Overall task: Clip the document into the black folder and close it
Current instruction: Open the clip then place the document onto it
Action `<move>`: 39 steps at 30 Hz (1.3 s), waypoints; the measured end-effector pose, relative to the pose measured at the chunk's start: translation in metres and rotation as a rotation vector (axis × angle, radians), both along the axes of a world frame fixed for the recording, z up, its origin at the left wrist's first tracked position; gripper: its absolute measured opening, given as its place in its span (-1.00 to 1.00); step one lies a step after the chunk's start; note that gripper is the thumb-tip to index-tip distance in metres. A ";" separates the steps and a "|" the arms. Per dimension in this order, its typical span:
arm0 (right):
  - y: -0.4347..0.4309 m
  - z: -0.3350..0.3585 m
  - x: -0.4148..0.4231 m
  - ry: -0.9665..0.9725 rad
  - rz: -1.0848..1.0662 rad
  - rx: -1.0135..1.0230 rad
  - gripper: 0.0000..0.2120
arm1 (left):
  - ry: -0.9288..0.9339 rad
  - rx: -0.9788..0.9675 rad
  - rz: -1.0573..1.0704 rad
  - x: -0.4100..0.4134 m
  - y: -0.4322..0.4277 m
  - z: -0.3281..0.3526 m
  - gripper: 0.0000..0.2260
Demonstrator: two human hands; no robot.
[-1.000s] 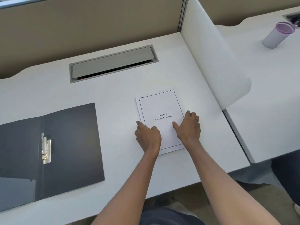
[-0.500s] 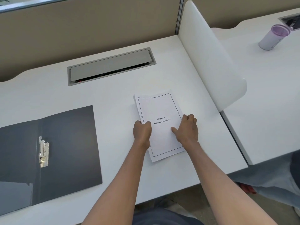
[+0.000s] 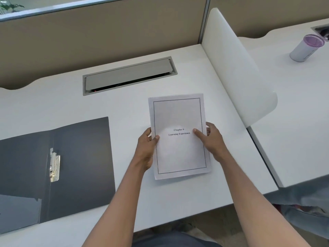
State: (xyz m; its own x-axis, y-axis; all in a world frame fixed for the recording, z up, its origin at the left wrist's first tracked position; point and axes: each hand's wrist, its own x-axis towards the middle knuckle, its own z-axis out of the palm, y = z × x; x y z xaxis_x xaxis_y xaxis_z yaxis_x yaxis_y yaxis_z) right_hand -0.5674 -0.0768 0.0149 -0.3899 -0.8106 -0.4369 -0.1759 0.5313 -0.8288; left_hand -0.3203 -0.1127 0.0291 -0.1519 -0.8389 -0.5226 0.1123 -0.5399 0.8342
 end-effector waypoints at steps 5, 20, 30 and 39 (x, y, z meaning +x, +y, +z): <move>-0.010 0.010 0.034 -0.498 0.117 -0.039 -0.69 | 0.000 -0.051 0.025 0.041 -0.002 0.007 -0.69; -0.041 0.012 0.249 -0.360 0.193 -0.152 -0.79 | -0.161 -0.233 0.222 0.226 -0.006 0.009 -0.73; -0.051 0.010 0.355 -0.345 0.358 -0.065 -0.81 | -0.220 -0.110 0.222 0.348 -0.018 0.000 -0.76; -0.038 0.008 0.354 -0.374 0.312 -0.013 -0.78 | -0.736 -0.216 0.266 0.412 -0.013 -0.013 -0.82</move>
State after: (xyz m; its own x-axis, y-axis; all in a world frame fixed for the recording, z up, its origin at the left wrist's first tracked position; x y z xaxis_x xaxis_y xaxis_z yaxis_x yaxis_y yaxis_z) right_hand -0.2132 -0.1152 0.0229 0.0540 -0.8701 -0.4899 -0.0143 0.4898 -0.8717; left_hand 0.0915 -0.1253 0.0157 0.3866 -0.8922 -0.2335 -0.4036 -0.3913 0.8270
